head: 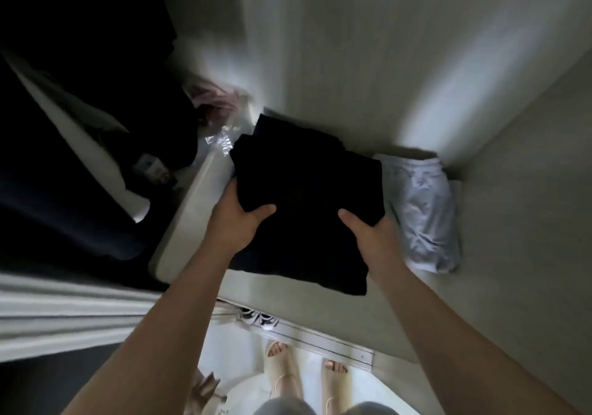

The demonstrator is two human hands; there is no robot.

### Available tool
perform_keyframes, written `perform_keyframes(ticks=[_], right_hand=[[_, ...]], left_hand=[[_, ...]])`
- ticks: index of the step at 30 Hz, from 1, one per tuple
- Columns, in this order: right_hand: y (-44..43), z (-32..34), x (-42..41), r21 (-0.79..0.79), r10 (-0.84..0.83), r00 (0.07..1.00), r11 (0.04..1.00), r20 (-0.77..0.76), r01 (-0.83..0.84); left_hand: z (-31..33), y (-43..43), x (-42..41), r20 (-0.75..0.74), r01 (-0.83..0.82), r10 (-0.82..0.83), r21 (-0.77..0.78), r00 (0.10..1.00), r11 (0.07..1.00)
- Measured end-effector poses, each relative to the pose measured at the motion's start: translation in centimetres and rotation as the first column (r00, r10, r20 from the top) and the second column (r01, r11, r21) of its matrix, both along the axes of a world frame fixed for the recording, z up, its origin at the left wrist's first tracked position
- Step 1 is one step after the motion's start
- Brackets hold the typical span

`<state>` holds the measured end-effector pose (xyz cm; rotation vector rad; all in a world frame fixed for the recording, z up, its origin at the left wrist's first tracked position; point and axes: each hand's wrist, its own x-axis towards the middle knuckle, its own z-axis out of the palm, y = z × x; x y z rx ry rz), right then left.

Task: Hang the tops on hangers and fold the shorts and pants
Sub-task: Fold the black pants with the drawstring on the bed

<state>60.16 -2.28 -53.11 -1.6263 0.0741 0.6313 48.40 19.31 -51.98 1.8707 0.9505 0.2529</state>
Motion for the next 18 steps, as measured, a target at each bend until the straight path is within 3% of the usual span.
perform_keyframes(ticks=[7,11,12,14,16,18], right_hand=[[7.6,-2.7,7.2,-0.011,-0.013,0.999,1.000,-0.050,0.013],[10.4,-4.8,9.1,-0.053,0.097,0.981,0.993,-0.166,-0.108],[10.7,-5.3,9.0,-0.123,0.107,0.988,0.985,-0.116,-0.121],[10.5,-6.1,8.2,-0.381,0.173,0.976,0.918,0.129,-0.113],[9.9,-7.0,7.2,-0.625,0.383,0.854,0.776,0.354,-0.089],[9.8,-7.9,6.4,-0.742,0.595,0.712,0.652,0.373,-0.156]], left_hand=[[-1.8,7.8,9.6,-0.110,0.048,-0.024,0.226,0.994,0.973],[-4.3,8.9,12.7,-0.181,0.069,-0.002,0.364,0.984,0.929],[-5.0,8.7,12.9,-0.192,0.080,0.003,0.426,0.981,0.901],[-6.7,8.0,12.6,-0.201,0.151,-0.040,0.570,0.979,0.808],[-8.8,6.9,12.0,-0.260,0.269,-0.127,0.638,0.957,0.722],[-11.2,6.2,11.6,-0.349,0.368,-0.179,0.608,0.920,0.703]])
